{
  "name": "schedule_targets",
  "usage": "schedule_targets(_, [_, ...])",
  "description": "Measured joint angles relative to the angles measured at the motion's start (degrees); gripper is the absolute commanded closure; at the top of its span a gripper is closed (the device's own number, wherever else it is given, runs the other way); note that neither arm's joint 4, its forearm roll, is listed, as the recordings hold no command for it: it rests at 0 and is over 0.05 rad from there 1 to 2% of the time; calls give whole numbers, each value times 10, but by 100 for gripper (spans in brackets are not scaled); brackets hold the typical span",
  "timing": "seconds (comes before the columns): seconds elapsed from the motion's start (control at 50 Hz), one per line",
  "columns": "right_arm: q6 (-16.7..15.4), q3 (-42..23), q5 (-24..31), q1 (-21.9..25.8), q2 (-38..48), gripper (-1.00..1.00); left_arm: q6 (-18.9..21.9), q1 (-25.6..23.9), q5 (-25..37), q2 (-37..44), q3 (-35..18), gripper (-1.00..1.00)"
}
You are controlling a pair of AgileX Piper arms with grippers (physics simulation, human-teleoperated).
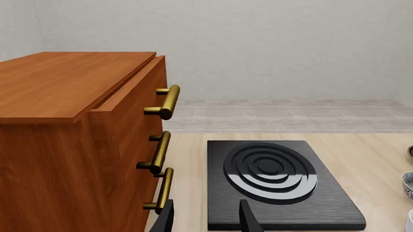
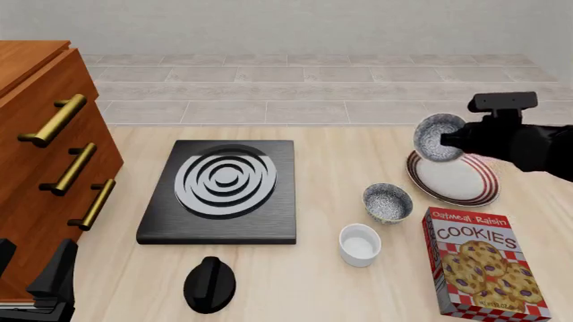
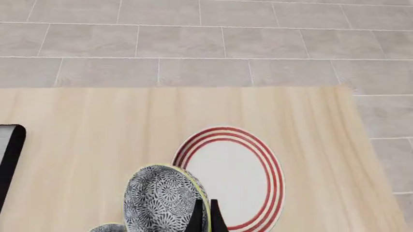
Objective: Pick the akita bowl from table center and place it on the plate.
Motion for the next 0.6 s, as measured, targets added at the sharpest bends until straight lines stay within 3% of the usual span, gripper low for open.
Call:
schedule_targets(0.24, [-16,-26,-1,-42,43,100,0,0,0,0,0,-100])
schedule_targets(0.6, [-28,-39,-14,-61,110,100,0,0,0,0,0,-100])
